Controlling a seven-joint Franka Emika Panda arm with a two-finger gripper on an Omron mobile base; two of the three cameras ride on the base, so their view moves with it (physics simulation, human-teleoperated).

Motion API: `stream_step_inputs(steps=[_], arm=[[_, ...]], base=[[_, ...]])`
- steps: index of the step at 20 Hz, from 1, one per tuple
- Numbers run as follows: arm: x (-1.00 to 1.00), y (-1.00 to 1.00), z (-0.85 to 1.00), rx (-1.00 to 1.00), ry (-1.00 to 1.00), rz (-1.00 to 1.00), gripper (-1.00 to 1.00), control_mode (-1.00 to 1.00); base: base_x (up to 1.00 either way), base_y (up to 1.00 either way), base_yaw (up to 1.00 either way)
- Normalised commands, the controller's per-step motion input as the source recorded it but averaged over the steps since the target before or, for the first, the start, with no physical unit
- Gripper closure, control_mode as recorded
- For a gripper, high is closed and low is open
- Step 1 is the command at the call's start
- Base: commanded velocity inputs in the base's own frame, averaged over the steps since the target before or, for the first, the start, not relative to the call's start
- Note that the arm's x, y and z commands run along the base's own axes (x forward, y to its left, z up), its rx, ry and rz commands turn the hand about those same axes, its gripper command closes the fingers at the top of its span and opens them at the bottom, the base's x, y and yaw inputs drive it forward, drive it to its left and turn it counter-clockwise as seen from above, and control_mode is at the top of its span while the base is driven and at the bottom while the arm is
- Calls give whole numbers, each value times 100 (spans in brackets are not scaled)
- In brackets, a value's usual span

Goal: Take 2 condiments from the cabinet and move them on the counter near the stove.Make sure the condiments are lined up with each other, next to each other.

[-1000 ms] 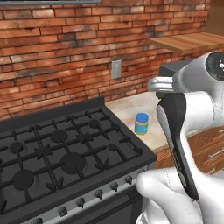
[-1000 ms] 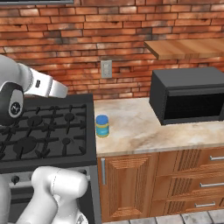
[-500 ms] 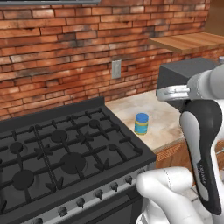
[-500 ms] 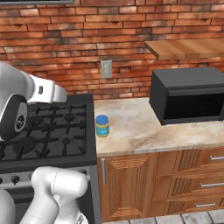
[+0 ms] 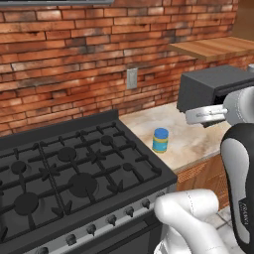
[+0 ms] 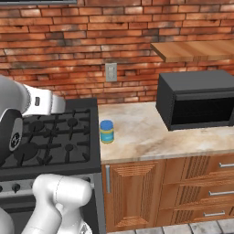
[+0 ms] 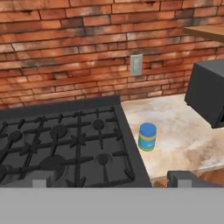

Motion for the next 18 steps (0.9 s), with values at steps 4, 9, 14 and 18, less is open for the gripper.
stream_step_inputs(steps=[4, 9, 14, 18], arm=[[-4, 0, 0, 0, 0, 0, -100, -100], [0, 0, 0, 0, 0, 0, -100, 100], [0, 0, 0, 0, 0, 0, -100, 100], [0, 0, 0, 0, 0, 0, -100, 100]], base=[[0, 0, 0], [-10, -3, 0], [-81, -45, -5], [-62, -68, -3]])
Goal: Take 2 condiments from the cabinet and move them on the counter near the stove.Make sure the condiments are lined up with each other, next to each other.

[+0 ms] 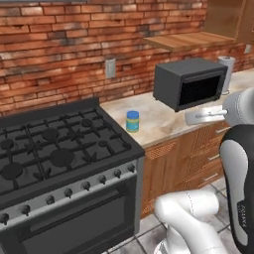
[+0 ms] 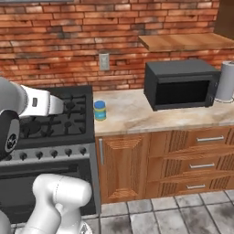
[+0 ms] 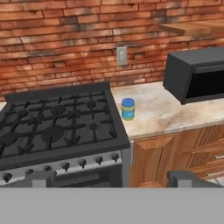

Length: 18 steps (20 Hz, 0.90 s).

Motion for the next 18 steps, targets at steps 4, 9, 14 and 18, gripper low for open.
stream_step_inputs(steps=[4, 9, 14, 18], arm=[[0, 0, 0, 0, 0, 0, -100, 100], [0, 0, 0, 0, 0, 0, -100, 100], [0, 0, 0, 0, 0, 0, -100, 100], [0, 0, 0, 0, 0, 0, -100, 100]], base=[[-4, -100, -9], [-8, -100, -11], [-5, -100, -5], [-13, -100, 5]])
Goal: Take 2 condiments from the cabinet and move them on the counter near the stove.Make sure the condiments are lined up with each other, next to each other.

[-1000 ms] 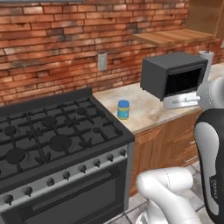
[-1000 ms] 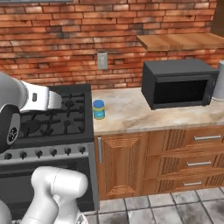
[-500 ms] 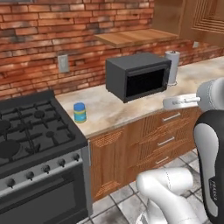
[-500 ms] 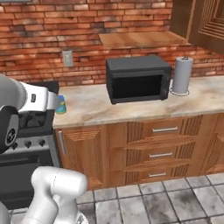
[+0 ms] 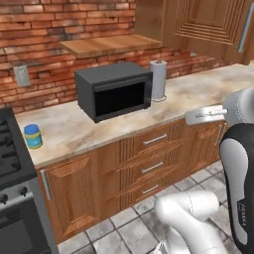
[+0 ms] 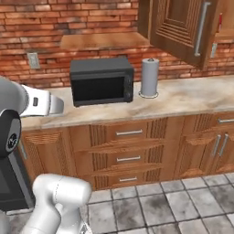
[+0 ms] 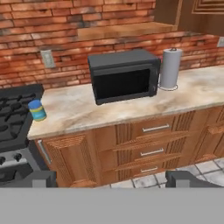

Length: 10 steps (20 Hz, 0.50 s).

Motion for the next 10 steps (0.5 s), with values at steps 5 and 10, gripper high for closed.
stream_step_inputs(steps=[5, 10], arm=[[0, 0, 0, 0, 0, 0, -100, 100], [0, 0, 0, 0, 0, 0, -100, 100]], base=[[-21, -100, 13], [0, -100, 41]])
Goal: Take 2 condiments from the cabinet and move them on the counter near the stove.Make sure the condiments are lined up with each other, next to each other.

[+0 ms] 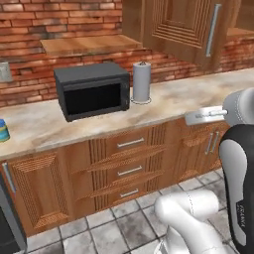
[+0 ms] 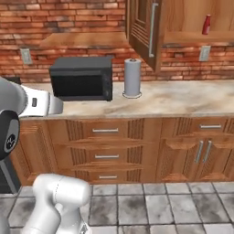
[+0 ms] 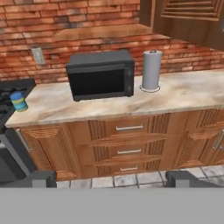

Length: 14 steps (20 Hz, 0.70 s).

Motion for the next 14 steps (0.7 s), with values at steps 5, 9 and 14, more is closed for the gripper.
stream_step_inputs(steps=[5, 9, 14], arm=[[0, 0, 0, 0, 0, 0, -100, 100], [0, 0, 0, 0, 0, 0, -100, 100], [0, 0, 0, 0, 0, 0, -100, 100]], base=[[0, -100, 54], [-14, -100, 48], [-53, -100, 29]])
